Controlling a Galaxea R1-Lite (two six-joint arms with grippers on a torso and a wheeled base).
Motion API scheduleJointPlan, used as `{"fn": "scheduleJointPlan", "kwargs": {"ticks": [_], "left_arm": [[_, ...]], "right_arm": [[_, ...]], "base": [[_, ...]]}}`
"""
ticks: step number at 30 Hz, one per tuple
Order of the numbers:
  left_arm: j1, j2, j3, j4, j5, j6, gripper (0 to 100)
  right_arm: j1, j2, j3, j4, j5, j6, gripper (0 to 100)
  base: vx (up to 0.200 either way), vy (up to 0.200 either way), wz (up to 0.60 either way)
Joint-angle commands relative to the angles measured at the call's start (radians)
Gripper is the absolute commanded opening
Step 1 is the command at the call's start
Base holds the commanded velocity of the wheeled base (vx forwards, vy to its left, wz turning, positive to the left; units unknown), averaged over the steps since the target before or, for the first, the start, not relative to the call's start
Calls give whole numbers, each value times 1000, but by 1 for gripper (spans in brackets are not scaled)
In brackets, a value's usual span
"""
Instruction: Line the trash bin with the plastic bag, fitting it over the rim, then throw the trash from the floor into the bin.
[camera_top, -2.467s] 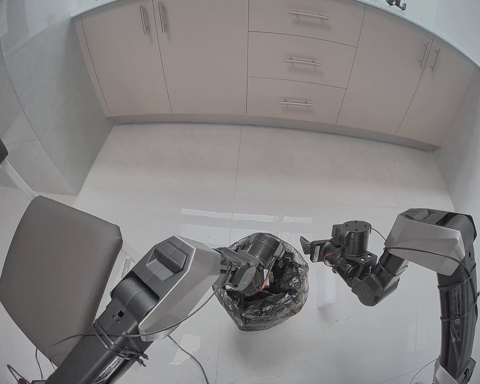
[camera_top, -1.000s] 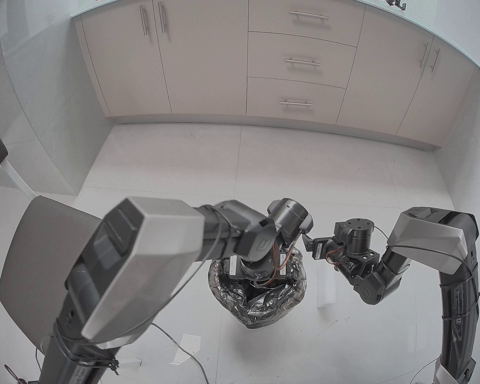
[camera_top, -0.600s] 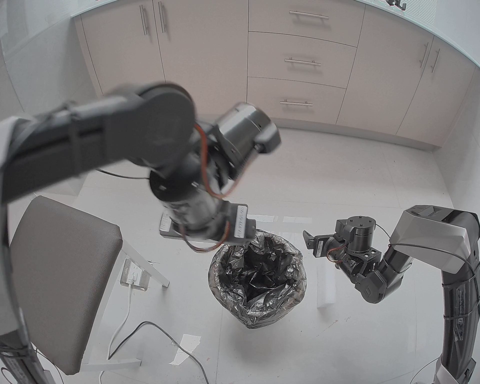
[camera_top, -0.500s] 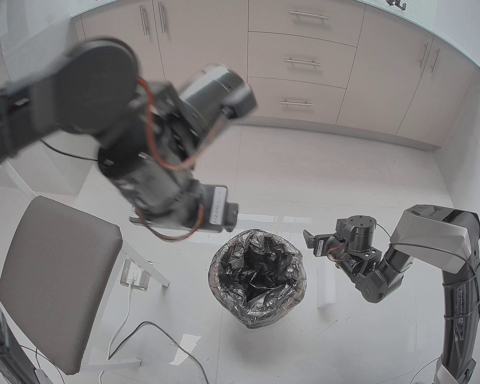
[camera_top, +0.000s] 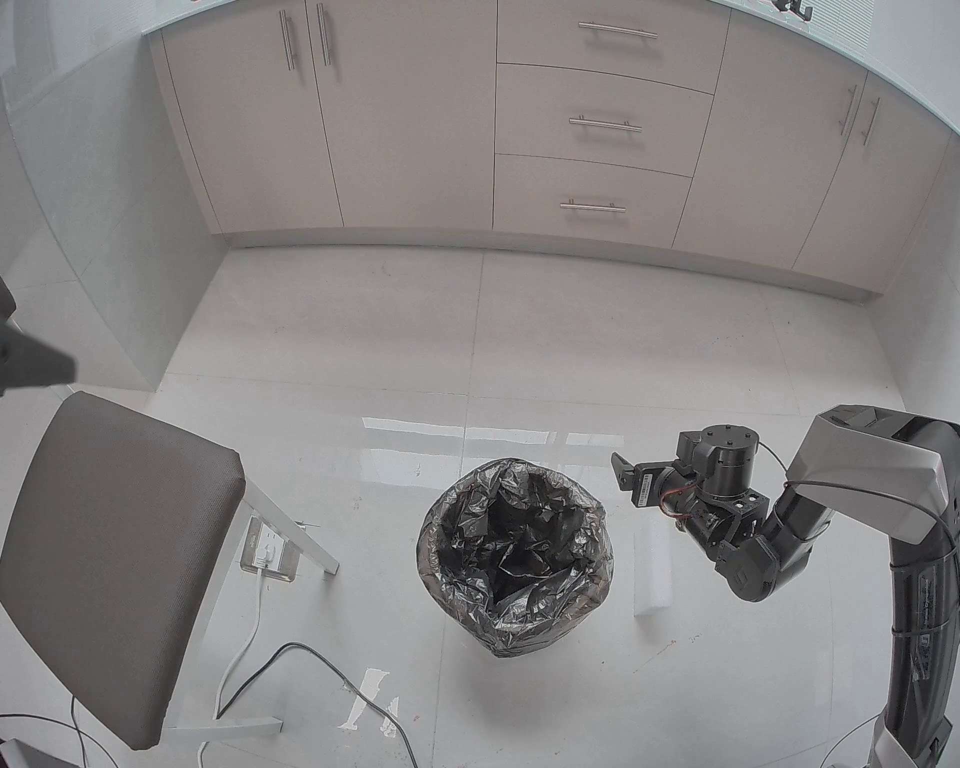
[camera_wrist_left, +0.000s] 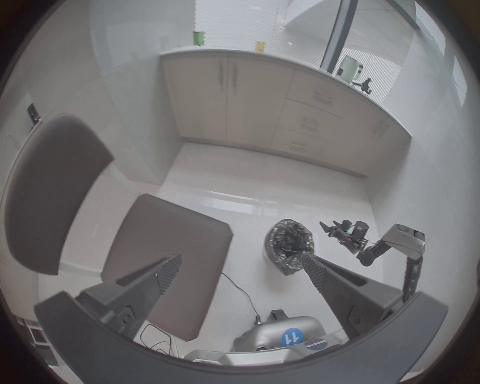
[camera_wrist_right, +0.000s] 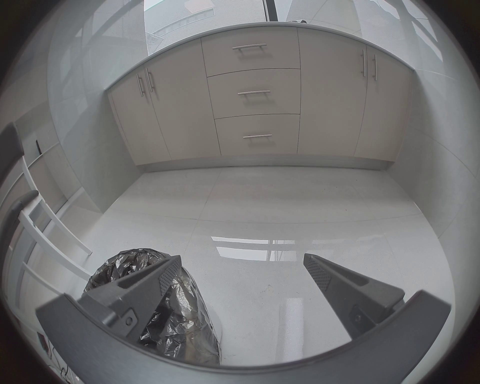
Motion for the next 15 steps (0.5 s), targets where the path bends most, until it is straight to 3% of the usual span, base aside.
{"fn": "scheduleJointPlan", "kwargs": {"ticks": [1,2,5,11,15], "left_arm": [[330,-688,647,-191,61,159,100],[405,-813,861,-327,73,165,100],[461,-962,1057,-464,75,215,100],[596,-1193,1273,-514,55,276,100],[594,-1231,1354,-605,44,291,100]], "right_arm": [[-2,8,-1,-3,-12,-29,100],[-4,11,-6,-19,-37,-30,100],[-2,13,-3,-23,-38,-32,100],[-2,16,-4,-23,-40,-33,100],[-2,16,-4,-23,-40,-33,100]], "base": [[0,0,0],[0,0,0],[0,0,0],[0,0,0],[0,0,0]]}}
